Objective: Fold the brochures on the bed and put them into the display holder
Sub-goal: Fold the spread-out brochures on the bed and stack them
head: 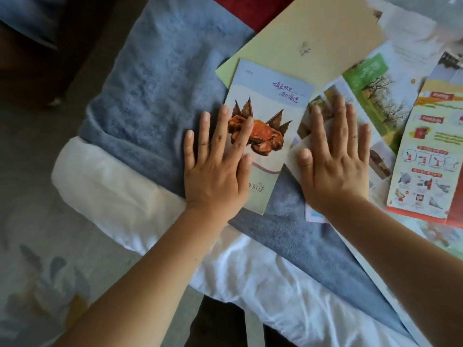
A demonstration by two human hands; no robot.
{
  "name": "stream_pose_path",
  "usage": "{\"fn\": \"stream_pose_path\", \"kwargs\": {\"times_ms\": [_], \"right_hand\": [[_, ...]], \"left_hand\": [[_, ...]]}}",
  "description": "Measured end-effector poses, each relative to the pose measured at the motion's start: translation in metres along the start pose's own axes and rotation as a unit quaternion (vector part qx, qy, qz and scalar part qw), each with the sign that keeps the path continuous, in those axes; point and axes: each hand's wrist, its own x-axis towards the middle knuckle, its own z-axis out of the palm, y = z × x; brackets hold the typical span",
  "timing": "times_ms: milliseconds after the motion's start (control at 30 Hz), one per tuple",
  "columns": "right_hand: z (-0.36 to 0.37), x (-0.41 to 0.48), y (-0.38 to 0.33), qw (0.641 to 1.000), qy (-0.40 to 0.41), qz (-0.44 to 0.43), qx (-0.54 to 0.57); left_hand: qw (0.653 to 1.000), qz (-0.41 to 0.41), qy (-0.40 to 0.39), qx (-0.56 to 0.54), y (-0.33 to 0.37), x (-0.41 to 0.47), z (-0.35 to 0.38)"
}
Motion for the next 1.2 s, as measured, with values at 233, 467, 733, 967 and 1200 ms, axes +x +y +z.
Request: {"fn": "stream_pose_path", "kwargs": {"times_ms": [233, 467, 733, 967, 1200], "right_hand": [[-0.024, 0.024, 0.039, 0.995, -0.034, 0.083, -0.041], [-0.034, 0.023, -0.063, 0.987, -0.060, -0.150, 0.017], [-0.001, 0.024, -0.145, 0.974, -0.047, -0.182, 0.128], [0.000, 0.032, -0.151, 0.978, -0.021, -0.186, 0.093], [0.010, 0.045, -0.140, 0.975, -0.003, -0.205, 0.084]], "left_hand": [[1.000, 0.014, -0.009, 0.003, -0.029, 0.003, -0.007], [0.999, 0.028, -0.039, 0.024, -0.051, 0.002, -0.016], [0.997, 0.030, -0.059, 0.027, -0.120, -0.005, -0.031], [0.994, 0.014, -0.108, 0.027, -0.116, -0.007, -0.057], [0.977, -0.022, -0.192, -0.089, -0.085, -0.029, -0.067]]}}
